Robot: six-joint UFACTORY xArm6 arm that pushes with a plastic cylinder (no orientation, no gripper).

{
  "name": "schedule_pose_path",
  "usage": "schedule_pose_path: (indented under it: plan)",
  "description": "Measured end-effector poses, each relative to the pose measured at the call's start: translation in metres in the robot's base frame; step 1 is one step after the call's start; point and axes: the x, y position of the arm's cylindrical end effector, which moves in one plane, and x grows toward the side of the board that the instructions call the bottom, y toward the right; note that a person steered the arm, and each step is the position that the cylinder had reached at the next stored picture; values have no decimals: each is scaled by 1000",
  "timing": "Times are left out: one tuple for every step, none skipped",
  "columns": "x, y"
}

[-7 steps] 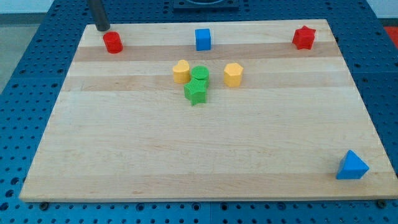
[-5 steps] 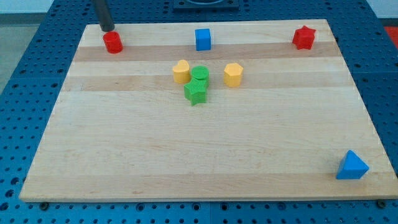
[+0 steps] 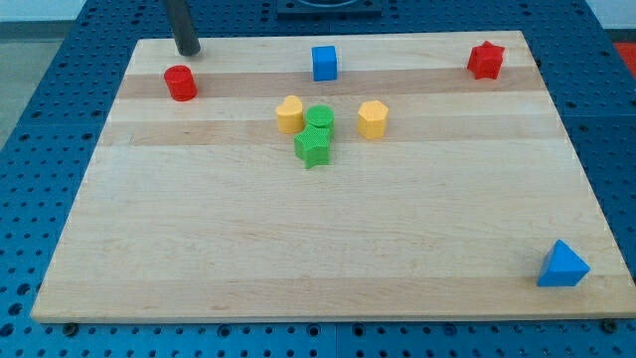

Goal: Push the red circle into the yellow heart

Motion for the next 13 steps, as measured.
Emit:
schedule_pose_path:
  plan:
    - [13, -20]
    - [34, -24]
    - [54, -24]
    - [71, -16]
    - [94, -8]
    - [106, 18]
    - [106, 76]
    - [111, 125]
    - [118, 175]
    - [121, 203]
    - [114, 193]
    - [110, 154]
    - [110, 110]
